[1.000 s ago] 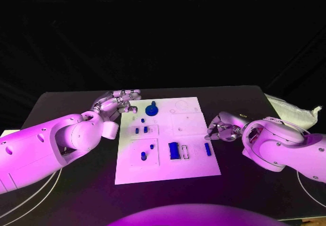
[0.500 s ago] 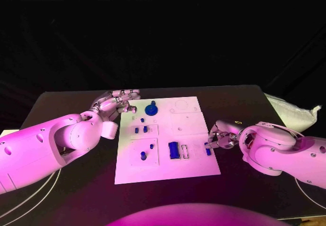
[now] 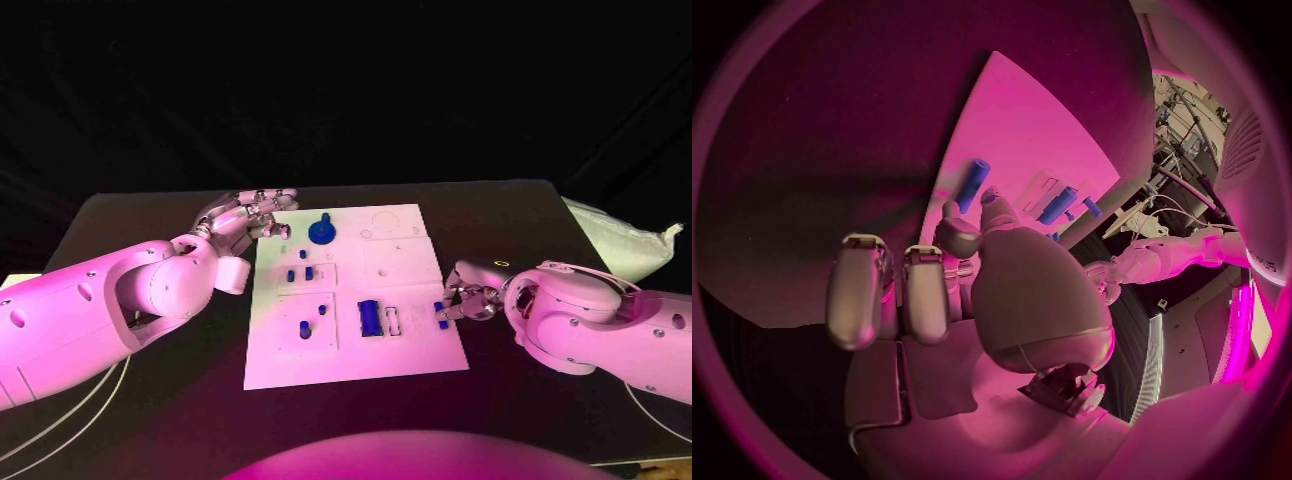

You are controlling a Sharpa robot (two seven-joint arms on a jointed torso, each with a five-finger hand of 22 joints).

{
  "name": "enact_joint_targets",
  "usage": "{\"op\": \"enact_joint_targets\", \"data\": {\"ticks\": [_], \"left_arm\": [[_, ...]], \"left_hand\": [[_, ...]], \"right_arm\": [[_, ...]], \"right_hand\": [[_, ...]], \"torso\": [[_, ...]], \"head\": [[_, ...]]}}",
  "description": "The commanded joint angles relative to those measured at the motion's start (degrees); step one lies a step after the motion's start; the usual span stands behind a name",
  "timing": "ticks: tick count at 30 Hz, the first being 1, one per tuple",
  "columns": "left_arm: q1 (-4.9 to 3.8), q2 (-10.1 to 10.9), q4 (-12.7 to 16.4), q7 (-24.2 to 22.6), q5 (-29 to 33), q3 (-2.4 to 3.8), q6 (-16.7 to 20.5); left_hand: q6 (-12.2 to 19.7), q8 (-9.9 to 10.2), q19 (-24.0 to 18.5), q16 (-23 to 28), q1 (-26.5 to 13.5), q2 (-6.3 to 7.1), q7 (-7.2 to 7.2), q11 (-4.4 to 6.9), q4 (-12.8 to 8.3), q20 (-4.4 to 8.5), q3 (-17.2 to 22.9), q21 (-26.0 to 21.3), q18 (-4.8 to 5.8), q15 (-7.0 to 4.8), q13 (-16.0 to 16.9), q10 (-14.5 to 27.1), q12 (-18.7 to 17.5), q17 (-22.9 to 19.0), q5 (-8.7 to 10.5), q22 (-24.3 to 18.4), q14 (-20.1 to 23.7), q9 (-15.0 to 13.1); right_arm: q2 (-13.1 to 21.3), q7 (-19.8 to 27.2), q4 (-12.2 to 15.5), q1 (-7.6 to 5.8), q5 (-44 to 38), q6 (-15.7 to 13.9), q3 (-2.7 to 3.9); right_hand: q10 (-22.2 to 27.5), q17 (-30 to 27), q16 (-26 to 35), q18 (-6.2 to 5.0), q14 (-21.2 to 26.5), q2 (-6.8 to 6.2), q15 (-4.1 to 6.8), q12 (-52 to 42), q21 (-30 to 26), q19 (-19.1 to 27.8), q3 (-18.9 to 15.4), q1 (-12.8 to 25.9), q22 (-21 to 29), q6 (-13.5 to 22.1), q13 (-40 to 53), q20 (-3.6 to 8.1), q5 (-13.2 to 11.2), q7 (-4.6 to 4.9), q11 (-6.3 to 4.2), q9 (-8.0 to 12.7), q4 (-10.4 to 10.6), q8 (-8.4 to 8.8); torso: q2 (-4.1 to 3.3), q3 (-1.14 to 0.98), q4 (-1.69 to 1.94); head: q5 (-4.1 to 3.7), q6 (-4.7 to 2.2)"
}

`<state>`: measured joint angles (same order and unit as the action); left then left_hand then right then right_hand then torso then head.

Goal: Assemble the parts on the task board

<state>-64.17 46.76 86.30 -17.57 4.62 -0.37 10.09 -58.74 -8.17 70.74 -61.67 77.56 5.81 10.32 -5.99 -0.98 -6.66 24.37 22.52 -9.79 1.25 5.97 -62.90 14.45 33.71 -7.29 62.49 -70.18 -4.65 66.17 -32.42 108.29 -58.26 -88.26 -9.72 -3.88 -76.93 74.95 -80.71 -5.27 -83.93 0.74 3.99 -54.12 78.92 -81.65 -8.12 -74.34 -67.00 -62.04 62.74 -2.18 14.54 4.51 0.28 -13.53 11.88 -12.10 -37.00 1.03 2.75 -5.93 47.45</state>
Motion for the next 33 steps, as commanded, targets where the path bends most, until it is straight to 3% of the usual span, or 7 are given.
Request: {"op": "enact_joint_targets", "data": {"ticks": [1,14,16,18,20,26,33], "left_arm": [[-0.01,-0.09,0.02,-0.23,-0.31,0.03,-1.22],[-0.01,-0.07,0.03,-0.13,-0.36,0.02,-1.35],[0.00,-0.05,0.04,-0.12,-0.37,0.02,-1.37],[0.00,-0.05,0.05,-0.12,-0.37,0.02,-1.39],[0.00,-0.04,0.05,-0.12,-0.38,0.02,-1.40],[0.00,0.01,0.09,-0.10,-0.38,0.02,-1.40],[0.00,0.04,0.15,-0.08,-0.50,0.01,-1.40]], "left_hand": [[0.40,-0.19,0.38,0.36,0.37,-0.26,0.03,-0.04,-0.06,-0.07,-0.30,-0.38,-0.58,-0.11,0.05,0.40,0.20,-0.06,-0.26,-0.05,0.37,0.09],[0.40,-0.19,0.38,0.36,0.37,-0.26,0.03,-0.04,-0.06,-0.07,-0.30,-0.38,-0.58,-0.11,0.05,0.40,0.20,-0.06,-0.26,-0.05,0.37,0.09],[0.40,-0.19,0.38,0.36,0.37,-0.26,0.03,-0.04,-0.06,-0.07,-0.30,-0.38,-0.58,-0.11,0.05,0.40,0.20,-0.06,-0.26,-0.05,0.37,0.09],[0.40,-0.19,0.38,0.36,0.37,-0.26,0.03,-0.04,-0.06,-0.07,-0.30,-0.38,-0.58,-0.11,0.05,0.40,0.20,-0.06,-0.26,-0.05,0.37,0.09],[0.40,-0.19,0.38,0.36,0.37,-0.26,0.03,-0.04,-0.06,-0.07,-0.30,-0.38,-0.58,-0.11,0.05,0.40,0.20,-0.06,-0.26,-0.05,0.37,0.09],[0.40,-0.19,0.38,0.36,0.37,-0.26,0.03,-0.04,-0.06,-0.07,-0.30,-0.38,-0.58,-0.11,0.05,0.40,0.20,-0.06,-0.26,-0.05,0.37,0.09],[0.40,-0.19,0.38,0.36,0.37,-0.26,0.03,-0.04,-0.06,-0.07,-0.30,-0.38,-0.58,-0.11,0.05,0.40,0.20,-0.06,-0.26,-0.05,0.37,0.09]], "right_arm": [[-0.23,-0.80,-0.09,0.16,-3.41,1.95,-0.01],[-2.44,-0.88,-1.80,1.36,-4.93,2.91,-0.01],[-2.87,-0.92,-2.23,1.54,-5.70,3.02,-0.01],[-3.24,-0.95,-2.59,1.67,-6.41,3.20,-0.01],[-3.55,-0.97,-2.90,1.80,-6.96,3.43,-0.01],[-4.10,-1.00,-3.31,2.10,-7.84,4.26,-0.01],[-4.51,-1.05,-3.42,2.22,-7.87,4.89,-0.01]], "right_hand": [[-0.02,0.96,0.15,0.77,-3.51,0.10,-0.07,0.22,-0.21,0.28,0.05,0.62,-0.01,-0.54,-0.04,0.00,0.20,0.11,-0.23,-0.04,0.44,0.25],[-0.06,0.96,0.20,0.76,-3.53,0.59,0.27,0.40,-0.25,0.26,1.23,-2.16,-0.01,-1.12,-0.04,0.29,0.09,-0.26,-0.61,-0.17,-0.54,0.43],[0.03,0.97,0.22,0.76,-3.53,1.35,0.43,0.61,-0.29,0.26,2.47,-4.30,0.02,-1.18,-0.12,0.43,-1.14,-0.38,-0.75,-0.18,-1.62,0.60],[0.13,0.91,0.29,0.76,-3.51,2.20,0.51,0.95,-0.34,0.26,4.16,-6.19,0.06,-1.28,-0.27,0.60,-5.87,-0.40,-0.81,-0.15,-2.53,0.87],[0.20,0.92,0.30,0.75,-3.52,2.19,0.50,1.19,-0.40,0.28,5.21,-7.20,0.12,-1.35,-0.37,0.63,-7.12,-0.43,-0.83,-0.13,-3.20,1.07],[0.51,0.98,0.33,0.77,-3.52,2.09,0.59,1.87,-0.44,0.25,8.84,-10.16,0.07,-1.63,-0.66,0.72,-6.91,-0.44,-0.89,-0.07,-5.63,1.56],[0.51,0.98,0.40,0.79,-3.52,0.67,0.47,2.43,-0.49,0.23,12.26,-9.51,0.05,-1.92,-0.91,0.59,-4.74,-0.31,-0.79,0.00,-6.68,2.15]], "torso": [[0.03,0.00,-0.02],[0.01,0.05,-0.02],[0.01,0.06,-0.01],[0.03,0.05,0.01],[0.03,0.06,0.01],[0.00,0.04,0.00],[0.02,0.09,0.02]], "head": [[-0.01,0.00],[0.06,0.07],[0.08,0.07],[0.08,0.12],[0.04,0.11],[0.04,0.12],[0.02,0.16]]}}
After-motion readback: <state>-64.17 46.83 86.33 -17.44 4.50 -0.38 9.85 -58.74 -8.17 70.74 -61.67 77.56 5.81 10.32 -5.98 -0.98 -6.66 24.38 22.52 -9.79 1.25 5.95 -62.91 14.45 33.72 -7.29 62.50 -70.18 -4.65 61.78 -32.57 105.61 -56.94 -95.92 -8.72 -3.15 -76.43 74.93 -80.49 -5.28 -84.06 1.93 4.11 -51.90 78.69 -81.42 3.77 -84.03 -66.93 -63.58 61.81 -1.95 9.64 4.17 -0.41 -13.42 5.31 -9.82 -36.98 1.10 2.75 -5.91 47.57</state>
